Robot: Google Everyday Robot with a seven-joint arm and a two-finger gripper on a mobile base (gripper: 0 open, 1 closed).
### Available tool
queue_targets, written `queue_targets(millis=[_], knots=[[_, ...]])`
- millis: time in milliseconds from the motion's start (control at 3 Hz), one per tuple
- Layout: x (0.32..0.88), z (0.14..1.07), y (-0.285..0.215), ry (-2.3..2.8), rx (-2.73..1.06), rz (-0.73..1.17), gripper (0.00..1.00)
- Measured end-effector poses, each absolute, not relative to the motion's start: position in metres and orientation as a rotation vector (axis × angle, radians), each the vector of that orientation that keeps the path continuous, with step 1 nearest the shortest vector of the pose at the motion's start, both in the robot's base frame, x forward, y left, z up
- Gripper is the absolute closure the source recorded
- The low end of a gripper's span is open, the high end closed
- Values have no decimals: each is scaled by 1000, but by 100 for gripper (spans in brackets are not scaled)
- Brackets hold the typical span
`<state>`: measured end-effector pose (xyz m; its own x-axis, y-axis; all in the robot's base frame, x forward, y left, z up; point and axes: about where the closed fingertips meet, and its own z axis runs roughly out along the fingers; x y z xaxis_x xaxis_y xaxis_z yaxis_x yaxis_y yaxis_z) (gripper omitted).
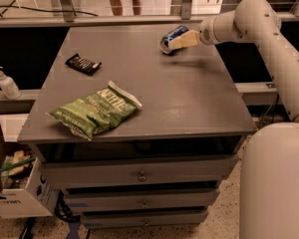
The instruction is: Move pepsi can near green jalapeno chip bag
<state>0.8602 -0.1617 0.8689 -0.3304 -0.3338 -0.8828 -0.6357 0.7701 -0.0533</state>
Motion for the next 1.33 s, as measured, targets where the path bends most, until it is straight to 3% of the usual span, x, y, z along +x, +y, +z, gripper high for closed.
queue_targets(millis=[333, 1333], knots=[[852, 849, -131, 1896, -745, 401, 0], [855, 846, -118, 1868, -683, 412, 0]])
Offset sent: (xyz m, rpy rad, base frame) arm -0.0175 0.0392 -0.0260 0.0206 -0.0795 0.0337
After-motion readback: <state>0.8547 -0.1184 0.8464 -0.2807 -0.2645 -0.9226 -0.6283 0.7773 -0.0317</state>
